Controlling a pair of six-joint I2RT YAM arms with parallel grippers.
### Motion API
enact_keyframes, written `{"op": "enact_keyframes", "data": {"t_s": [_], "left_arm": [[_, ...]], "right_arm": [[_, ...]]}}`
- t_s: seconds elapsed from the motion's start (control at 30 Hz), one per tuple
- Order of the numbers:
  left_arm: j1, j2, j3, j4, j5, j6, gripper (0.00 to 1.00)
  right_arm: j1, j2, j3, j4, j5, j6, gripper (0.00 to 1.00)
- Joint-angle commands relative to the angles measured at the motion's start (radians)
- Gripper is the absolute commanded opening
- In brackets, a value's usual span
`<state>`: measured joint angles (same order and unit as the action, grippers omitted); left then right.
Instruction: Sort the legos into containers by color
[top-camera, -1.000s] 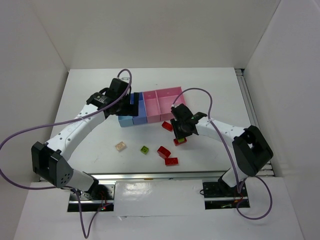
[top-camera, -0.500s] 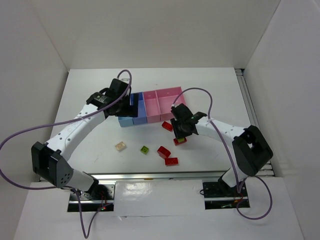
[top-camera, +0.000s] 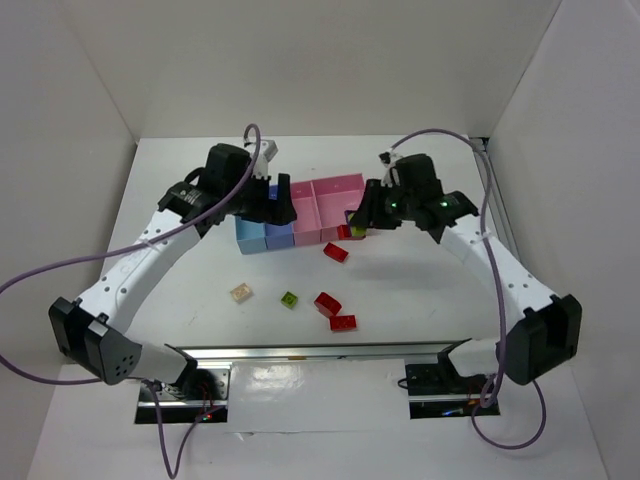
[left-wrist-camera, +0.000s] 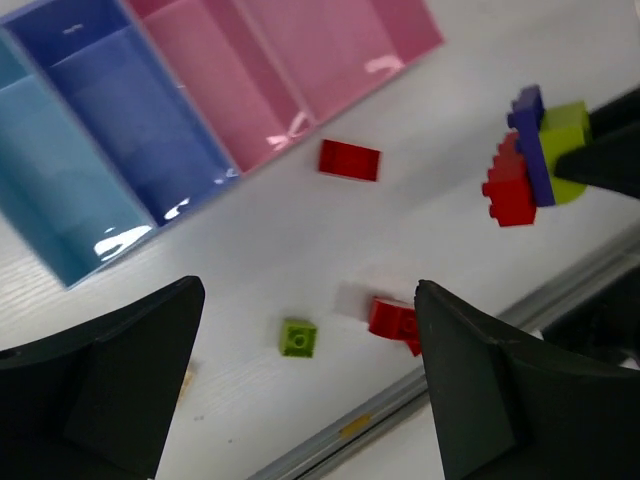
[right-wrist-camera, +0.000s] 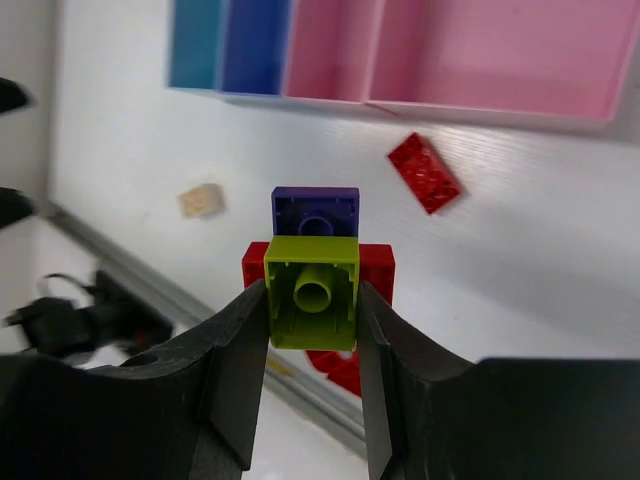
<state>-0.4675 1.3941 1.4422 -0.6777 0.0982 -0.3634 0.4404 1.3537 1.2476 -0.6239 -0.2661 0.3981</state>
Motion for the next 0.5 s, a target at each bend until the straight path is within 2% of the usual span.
{"op": "enact_keyframes", "data": {"t_s": [0.0,0.07,0.1,0.27,0.33,0.47], "left_arm": [[-0.002,-0.072,-0.040,0.153,0.248,0.047,0.95],[-0.013,-0.122,-0.120,0.229,0.337,0.104,0.94],[-0.029,-0.136,-0.141,0.297,0.337,0.124,0.94],[-0.089,-0.156,-0.209,0.412,0.333,0.231,0.95],[-0.115,-0.156,-0.239,0.495,0.366,0.231,0.98],[-0.167,-0.143,-0.258,0.533,0.328,0.270,1.00]], "right_arm": [[-0.105,-0.071,-0.051,0.081,-0.310,0.100,0.22],[-0.178,-0.071,-0.083,0.153,-0.490,0.155,0.22],[-0.198,-0.062,-0.083,0.168,-0.539,0.180,0.22],[-0.247,-0.053,-0.135,0.320,-0.757,0.373,0.22],[-0.259,-0.062,-0.169,0.402,-0.792,0.450,0.22],[-0.269,-0.062,-0.181,0.418,-0.805,0.470,0.22]]}}
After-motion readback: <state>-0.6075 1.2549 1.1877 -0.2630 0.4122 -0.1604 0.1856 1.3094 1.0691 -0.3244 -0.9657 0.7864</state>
